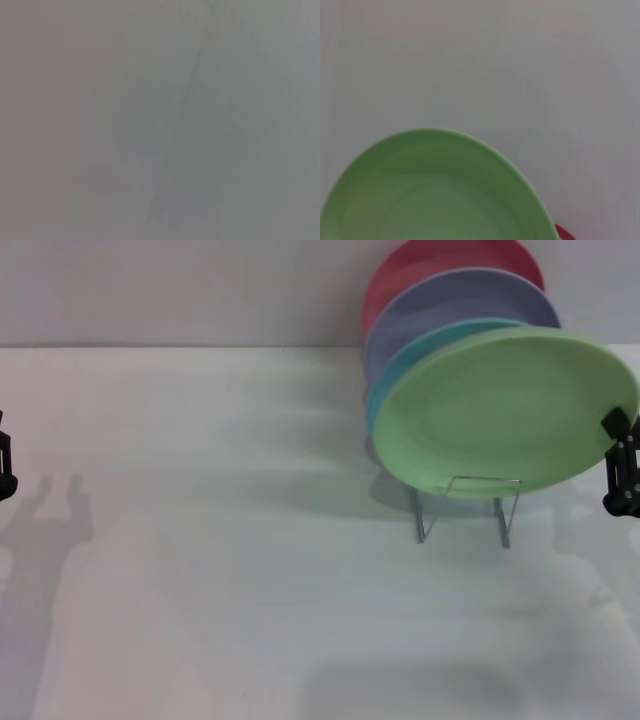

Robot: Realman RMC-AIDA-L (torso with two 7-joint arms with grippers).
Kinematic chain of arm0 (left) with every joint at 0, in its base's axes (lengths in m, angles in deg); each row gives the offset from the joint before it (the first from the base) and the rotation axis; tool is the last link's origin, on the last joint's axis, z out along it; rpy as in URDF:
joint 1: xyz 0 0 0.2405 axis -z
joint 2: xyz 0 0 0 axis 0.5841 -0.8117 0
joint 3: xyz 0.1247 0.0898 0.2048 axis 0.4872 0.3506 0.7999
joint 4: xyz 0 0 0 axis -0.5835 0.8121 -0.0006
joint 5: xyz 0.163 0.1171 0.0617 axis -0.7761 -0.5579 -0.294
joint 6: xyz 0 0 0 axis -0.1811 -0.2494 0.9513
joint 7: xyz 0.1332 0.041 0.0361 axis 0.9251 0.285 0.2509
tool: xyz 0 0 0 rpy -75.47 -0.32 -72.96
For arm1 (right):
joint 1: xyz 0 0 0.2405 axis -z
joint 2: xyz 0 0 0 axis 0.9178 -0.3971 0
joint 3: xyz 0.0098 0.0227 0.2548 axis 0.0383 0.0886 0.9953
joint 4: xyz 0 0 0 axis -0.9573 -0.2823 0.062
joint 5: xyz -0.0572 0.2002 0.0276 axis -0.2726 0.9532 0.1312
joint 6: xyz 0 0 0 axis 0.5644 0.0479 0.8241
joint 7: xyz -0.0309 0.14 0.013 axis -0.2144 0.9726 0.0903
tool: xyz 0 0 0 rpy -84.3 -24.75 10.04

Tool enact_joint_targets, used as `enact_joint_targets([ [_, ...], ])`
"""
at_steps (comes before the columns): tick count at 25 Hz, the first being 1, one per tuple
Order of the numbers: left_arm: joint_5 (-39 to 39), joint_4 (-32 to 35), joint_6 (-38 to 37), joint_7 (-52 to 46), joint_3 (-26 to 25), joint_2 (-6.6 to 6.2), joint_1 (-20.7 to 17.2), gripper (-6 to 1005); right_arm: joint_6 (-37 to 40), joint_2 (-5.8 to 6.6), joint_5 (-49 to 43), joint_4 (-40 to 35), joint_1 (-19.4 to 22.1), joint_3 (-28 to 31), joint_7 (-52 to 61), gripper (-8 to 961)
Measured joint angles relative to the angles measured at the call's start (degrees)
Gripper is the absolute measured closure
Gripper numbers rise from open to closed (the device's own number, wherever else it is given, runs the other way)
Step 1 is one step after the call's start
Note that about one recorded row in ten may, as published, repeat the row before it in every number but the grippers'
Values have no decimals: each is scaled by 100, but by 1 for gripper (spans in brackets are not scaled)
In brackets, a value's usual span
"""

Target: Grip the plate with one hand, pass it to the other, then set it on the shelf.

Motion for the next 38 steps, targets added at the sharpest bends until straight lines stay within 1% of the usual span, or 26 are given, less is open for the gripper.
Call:
enact_joint_targets([
  [13, 0, 40, -203, -45, 143, -9, -127, 690, -228, -25, 47, 122, 87, 55, -200, 927],
  [21, 0, 41, -313, -58, 188, -15, -173, 690, -313, -12, 48, 187, 98, 38, -259, 928],
  [24, 0, 40, -338, -61, 221, -17, -181, 689, -317, -9, 39, 188, 98, 40, -234, 820],
  [29, 0, 32, -342, -62, 221, -18, -180, 689, -308, 0, 24, 189, 99, 10, -220, 675],
  [30, 0, 32, -342, -62, 221, -18, -180, 689, -308, 0, 24, 189, 99, 10, -220, 675],
  [33, 0, 31, -342, -62, 220, -18, -180, 689, -170, 2, 21, 188, 122, 8, -189, 677],
  [34, 0, 31, -342, -62, 219, -18, -180, 689, 138, 6, 15, 189, 202, 3, -39, 677],
  [35, 0, 31, -347, -62, 219, -18, -180, 689, 138, 6, 15, 189, 202, 3, -39, 677],
  [36, 0, 34, -356, -62, 218, -18, -180, 689, 457, 10, 13, 187, 279, 1, 140, 678],
  [37, 0, 41, -402, -48, 199, -18, -180, 689, 1213, 18, 14, 170, 454, 12, 585, 678],
  [38, 0, 41, -402, -48, 199, -18, -180, 689, 1213, 18, 14, 170, 454, 12, 585, 679],
])
